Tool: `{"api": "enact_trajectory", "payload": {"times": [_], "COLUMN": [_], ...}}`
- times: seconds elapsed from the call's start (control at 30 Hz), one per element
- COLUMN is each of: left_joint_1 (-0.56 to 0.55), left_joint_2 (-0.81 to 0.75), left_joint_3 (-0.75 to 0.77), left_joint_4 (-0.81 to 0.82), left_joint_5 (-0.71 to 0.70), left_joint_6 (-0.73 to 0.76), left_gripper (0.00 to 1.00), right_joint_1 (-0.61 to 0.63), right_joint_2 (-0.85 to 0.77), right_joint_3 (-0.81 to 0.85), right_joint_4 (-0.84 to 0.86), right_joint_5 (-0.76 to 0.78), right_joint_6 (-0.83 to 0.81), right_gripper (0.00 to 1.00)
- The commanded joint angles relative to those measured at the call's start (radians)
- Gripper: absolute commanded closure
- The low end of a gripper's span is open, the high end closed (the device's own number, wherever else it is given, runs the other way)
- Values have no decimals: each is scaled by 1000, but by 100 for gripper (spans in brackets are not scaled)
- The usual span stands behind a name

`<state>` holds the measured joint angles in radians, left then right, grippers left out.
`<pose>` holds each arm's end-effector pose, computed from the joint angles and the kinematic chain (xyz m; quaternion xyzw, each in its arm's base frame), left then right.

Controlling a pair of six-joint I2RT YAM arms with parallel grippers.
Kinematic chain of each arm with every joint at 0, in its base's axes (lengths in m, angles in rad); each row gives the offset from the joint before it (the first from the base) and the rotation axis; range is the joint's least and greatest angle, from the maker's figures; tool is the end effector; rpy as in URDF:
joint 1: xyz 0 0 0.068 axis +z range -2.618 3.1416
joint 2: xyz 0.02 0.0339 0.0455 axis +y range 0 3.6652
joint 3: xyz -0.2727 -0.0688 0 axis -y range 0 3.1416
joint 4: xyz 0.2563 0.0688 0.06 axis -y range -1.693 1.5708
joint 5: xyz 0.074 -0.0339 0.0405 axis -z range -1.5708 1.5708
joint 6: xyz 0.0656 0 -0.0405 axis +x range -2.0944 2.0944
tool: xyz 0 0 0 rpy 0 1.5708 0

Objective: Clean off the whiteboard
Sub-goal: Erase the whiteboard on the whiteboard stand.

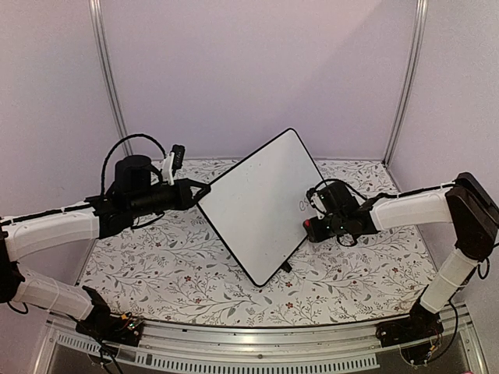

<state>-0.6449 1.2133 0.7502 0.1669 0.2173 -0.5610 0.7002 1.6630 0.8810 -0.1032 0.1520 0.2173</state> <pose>0.2414 -0.1993 0.2678 0.0980 0.7956 -0.4072 0.4378 0.2795 0.2225 0.1395 -0.1998 0.9180 0.0843 0.3322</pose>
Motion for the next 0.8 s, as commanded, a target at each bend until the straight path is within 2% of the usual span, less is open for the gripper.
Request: {"api": "enact_trajectory", "payload": {"times": [0.0, 0.67, 0.77], "left_joint_1": [-21, -21, -21], "left_joint_2": [10, 4, 4], "left_joint_3": [3, 3, 3], "left_joint_4": [0, -3, -3], "left_joint_5": [94, 93, 94], "left_joint_6": [99, 101, 101], "left_gripper": [100, 100, 100], "right_joint_1": [-4, -19, -19], "right_joint_2": [-21, 93, 89], "right_joint_3": [-7, 253, 262], "right_joint_4": [-26, -70, -59], "right_joint_5": [27, 65, 26], "right_joint_6": [14, -10, -12], "right_gripper": [78, 77, 77]}}
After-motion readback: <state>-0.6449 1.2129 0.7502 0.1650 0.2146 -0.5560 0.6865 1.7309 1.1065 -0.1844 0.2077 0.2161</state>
